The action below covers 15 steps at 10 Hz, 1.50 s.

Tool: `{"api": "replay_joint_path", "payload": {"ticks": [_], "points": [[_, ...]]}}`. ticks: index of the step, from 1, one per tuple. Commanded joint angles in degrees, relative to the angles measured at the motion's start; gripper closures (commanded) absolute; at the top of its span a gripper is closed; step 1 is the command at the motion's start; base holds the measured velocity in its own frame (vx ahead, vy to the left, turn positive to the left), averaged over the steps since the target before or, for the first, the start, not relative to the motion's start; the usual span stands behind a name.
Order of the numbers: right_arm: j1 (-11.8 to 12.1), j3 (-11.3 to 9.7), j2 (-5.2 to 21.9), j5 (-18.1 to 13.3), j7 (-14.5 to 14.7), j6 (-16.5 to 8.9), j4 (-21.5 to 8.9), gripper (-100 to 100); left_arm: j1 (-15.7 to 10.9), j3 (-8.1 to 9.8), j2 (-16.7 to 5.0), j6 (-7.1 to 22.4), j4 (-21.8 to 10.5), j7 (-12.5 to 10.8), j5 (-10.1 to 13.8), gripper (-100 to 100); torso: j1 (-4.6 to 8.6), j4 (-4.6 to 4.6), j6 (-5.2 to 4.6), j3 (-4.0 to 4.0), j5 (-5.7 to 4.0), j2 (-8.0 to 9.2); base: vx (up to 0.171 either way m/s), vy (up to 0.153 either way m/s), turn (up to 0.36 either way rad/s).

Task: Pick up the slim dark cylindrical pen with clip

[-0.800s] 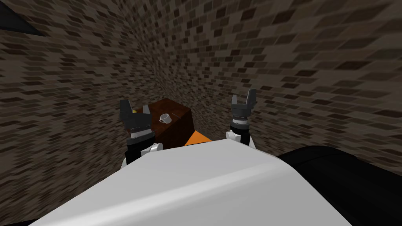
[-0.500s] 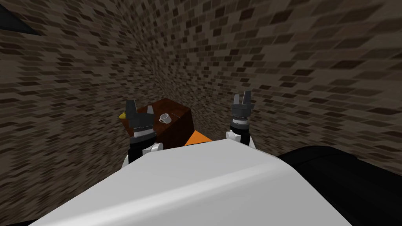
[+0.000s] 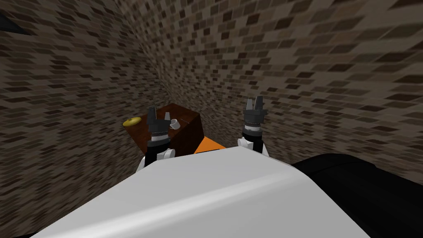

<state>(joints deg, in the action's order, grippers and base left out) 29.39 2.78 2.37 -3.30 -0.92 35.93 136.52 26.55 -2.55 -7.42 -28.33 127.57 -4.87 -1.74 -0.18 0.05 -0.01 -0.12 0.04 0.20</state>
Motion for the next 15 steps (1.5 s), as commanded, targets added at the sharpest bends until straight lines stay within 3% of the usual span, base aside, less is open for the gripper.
{"api": "replay_joint_path", "payload": {"ticks": [1,8,15], "points": [[0.0,0.0,0.0,0.0,0.0,0.0,0.0,0,-1.4,-0.89,-0.7,-0.3,-2.1,-0.7,0.4,-100,0.0,0.0,0.0,0.0,0.0,0.0,-0.068,0.042,-0.07],[0.0,0.0,0.0,0.0,0.0,0.0,0.0,0,-6.0,-4.56,-1.1,-1.8,-11.8,-2.3,1.7,-100,0.08,-0.02,0.01,0.05,-0.02,-0.09,-0.04,0.028,-0.067],[0.0,0.0,0.0,0.0,0.0,0.0,0.0,0,-8.5,-6.18,-0.4,-0.6,-20.4,-2.1,1.8,-100,0.15,-0.05,0.02,0.14,-0.04,-0.24,-0.005,0.008,-0.037]]}}
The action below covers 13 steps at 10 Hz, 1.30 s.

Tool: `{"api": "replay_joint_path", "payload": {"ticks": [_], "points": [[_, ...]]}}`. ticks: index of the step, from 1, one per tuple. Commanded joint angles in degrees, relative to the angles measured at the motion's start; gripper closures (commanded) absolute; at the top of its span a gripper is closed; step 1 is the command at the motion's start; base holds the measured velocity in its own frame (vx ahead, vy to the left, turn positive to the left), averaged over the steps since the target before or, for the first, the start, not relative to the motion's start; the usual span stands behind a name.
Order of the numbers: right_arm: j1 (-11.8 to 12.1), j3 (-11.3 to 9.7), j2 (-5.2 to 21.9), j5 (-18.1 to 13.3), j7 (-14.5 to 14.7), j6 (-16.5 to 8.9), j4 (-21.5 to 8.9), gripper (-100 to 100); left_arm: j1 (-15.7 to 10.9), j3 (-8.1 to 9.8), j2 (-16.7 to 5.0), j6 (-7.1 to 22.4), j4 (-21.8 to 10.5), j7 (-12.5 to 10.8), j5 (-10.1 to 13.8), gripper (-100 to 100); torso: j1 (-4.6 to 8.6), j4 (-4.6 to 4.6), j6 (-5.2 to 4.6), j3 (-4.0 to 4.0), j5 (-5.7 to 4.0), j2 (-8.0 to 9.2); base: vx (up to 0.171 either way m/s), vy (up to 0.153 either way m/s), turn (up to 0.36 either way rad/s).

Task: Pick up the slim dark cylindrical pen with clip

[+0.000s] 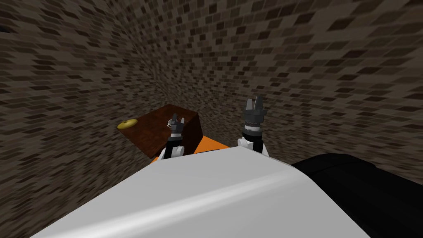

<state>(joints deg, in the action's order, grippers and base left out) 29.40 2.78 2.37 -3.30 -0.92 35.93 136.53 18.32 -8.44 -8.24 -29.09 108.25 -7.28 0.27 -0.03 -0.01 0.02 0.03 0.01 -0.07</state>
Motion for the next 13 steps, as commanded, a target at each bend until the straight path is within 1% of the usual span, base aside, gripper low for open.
{"api": "replay_joint_path", "payload": {"ticks": [1,5,9,13], "points": [[0.0,0.0,0.0,0.0,0.0,0.0,0.0,0,-0.5,-0.37,0.5,0.6,-2.4,0.4,-0.3,-100,0.0,0.0,0.0,0.0,0.0,0.0,0.021,0.002,-0.024],[0.0,0.0,0.0,0.0,0.0,0.0,0.0,0,-1.3,-0.42,0.8,3.4,-7.7,1.3,-1.0,-100,0.01,-0.02,0.01,0.05,0.0,-0.09,0.034,0.002,-0.02],[0.0,0.0,0.0,0.0,0.0,0.0,0.0,0,-1.9,-0.11,1.1,7.4,-13.4,2.5,-2.1,-100,-0.03,-0.04,0.01,0.11,0.0,-0.18,0.053,0.006,-0.018],[0.0,0.0,0.0,0.0,0.0,0.0,0.0,0,-2.3,0.5,2.1,11.5,-18.3,3.7,-3.3,-100,-0.04,-0.05,0.01,0.12,0.01,-0.21,0.063,0.02,-0.006]]}}
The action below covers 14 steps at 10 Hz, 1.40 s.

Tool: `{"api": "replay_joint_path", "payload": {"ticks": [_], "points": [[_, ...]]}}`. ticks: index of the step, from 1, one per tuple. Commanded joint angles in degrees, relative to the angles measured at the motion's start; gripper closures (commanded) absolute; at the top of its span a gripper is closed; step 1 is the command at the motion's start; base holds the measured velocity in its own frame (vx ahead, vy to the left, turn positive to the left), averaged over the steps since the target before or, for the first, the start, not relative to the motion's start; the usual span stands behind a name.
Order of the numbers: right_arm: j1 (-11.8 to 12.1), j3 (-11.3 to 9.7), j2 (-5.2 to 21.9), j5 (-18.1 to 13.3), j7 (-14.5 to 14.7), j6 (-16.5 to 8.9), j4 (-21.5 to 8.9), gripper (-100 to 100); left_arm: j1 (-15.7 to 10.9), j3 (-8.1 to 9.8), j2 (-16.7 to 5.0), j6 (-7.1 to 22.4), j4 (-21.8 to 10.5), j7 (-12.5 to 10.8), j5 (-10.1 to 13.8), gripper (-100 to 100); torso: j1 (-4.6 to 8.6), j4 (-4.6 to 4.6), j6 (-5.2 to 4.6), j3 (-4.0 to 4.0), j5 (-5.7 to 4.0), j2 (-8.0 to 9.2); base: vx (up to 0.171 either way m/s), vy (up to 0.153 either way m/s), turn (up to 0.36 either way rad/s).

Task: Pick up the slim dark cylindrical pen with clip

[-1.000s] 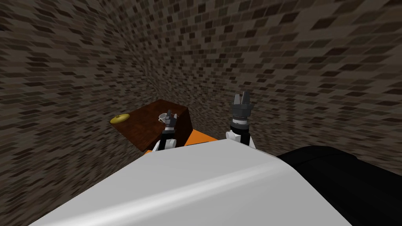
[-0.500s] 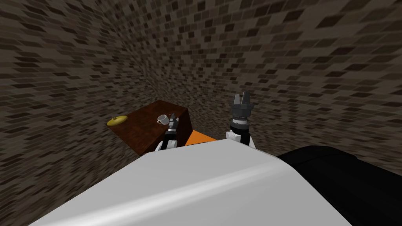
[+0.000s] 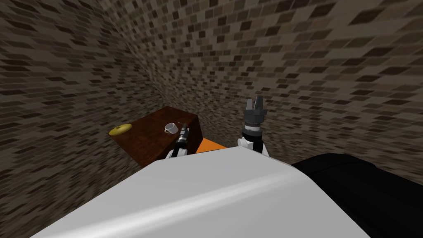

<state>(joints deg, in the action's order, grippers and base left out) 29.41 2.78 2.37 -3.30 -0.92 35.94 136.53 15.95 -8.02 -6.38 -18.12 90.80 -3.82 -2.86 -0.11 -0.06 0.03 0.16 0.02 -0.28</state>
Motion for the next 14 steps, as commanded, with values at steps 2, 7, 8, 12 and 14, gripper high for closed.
{"api": "replay_joint_path", "payload": {"ticks": [2,7,8,12,14], "points": [[0.0,0.0,0.0,0.0,0.0,0.0,0.0,0,0.0,0.46,1.2,2.2,-2.7,0.8,-0.7,-100,0.01,0.0,0.0,-0.01,0.0,0.02,0.06,0.026,0.0],[0.0,0.0,0.0,0.0,0.0,0.0,0.0,0,-4.1,3.41,1.3,2.7,-7.5,0.8,-0.3,-100,0.09,0.06,-0.03,-0.17,-0.02,0.3,0.004,0.017,-0.052],[0.0,0.0,0.0,0.0,0.0,0.0,0.0,0,-5.6,4.7,1.1,2.7,-8.9,0.7,0.0,-100,0.13,0.1,-0.02,-0.26,-0.03,0.47,-0.106,-0.019,-0.173],[0.0,0.0,0.0,0.0,0.0,0.0,0.0,0,-12.8,9.88,-0.1,2.9,-15.9,0.3,1.2,-100,0.15,0.14,-0.02,-0.37,-0.04,0.64,-0.102,-0.023,-0.165],[0.0,0.0,0.0,0.0,0.0,0.0,0.0,0,-16.0,12.47,-0.6,2.9,-19.2,0.1,1.8,-100,0.2,0.14,-0.02,-0.36,-0.05,0.63,-0.089,-0.036,-0.162]]}}
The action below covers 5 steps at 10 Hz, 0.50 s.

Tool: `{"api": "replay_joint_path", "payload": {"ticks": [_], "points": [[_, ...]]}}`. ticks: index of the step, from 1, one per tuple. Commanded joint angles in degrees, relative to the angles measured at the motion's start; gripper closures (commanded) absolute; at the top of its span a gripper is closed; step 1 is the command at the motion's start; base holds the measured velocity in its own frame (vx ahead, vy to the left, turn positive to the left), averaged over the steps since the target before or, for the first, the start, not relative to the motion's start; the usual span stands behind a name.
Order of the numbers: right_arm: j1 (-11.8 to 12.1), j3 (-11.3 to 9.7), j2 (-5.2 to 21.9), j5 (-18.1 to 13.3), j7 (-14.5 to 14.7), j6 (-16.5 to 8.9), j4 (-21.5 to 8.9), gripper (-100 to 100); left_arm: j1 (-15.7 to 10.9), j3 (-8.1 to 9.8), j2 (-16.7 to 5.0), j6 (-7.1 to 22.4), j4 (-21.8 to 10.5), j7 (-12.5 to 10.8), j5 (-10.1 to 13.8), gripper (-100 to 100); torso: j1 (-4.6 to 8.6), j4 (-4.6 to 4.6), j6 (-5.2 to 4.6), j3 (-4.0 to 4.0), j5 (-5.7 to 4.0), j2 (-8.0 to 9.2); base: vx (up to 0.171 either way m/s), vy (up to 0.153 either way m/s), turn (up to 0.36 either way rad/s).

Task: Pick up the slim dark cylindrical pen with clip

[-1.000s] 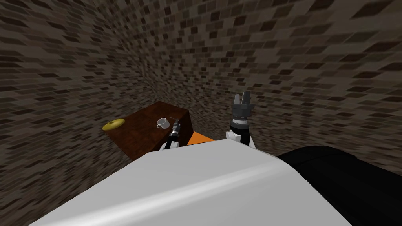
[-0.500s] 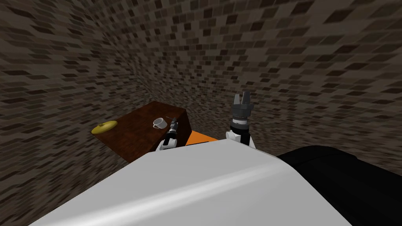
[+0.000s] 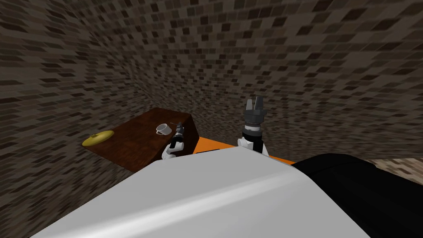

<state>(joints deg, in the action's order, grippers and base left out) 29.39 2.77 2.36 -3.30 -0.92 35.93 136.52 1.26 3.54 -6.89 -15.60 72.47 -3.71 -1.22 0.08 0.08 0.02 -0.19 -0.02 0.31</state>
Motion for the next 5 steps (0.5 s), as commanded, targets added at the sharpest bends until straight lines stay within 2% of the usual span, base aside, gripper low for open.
{"api": "replay_joint_path", "payload": {"ticks": [1,2,3,4,5], "points": [[0.0,0.0,0.0,0.0,0.0,0.0,0.0,0,-1.6,0.91,-0.1,0.4,-1.2,0.0,0.2,-100,0.0,0.0,0.0,0.0,0.0,0.0,-0.051,-0.011,-0.042],[0.0,0.0,0.0,0.0,0.0,0.0,0.0,0,-3.4,2.21,-0.4,0.4,-2.9,-0.1,0.5,-100,-0.08,-0.02,0.03,0.05,0.01,-0.09,-0.047,-0.013,-0.083],[0.0,0.0,0.0,0.0,0.0,0.0,0.0,0,-2.4,1.57,-0.1,0.1,-2.2,0.0,0.3,-100,-0.08,-0.03,0.0,0.08,0.02,-0.13,-0.023,-0.007,-0.024],[0.0,0.0,0.0,0.0,0.0,0.0,0.0,0,-2.6,1.7,0.0,0.1,-2.4,0.1,0.3,100,-0.11,-0.04,0.04,0.11,0.02,-0.2,0.0,0.0,0.0],[0.0,0.0,0.0,0.0,0.0,0.0,0.0,0,-2.6,1.68,0.0,0.1,-2.4,0.1,0.3,100,-0.13,-0.06,0.03,0.15,0.03,-0.27,0.0,0.0,0.0]]}}
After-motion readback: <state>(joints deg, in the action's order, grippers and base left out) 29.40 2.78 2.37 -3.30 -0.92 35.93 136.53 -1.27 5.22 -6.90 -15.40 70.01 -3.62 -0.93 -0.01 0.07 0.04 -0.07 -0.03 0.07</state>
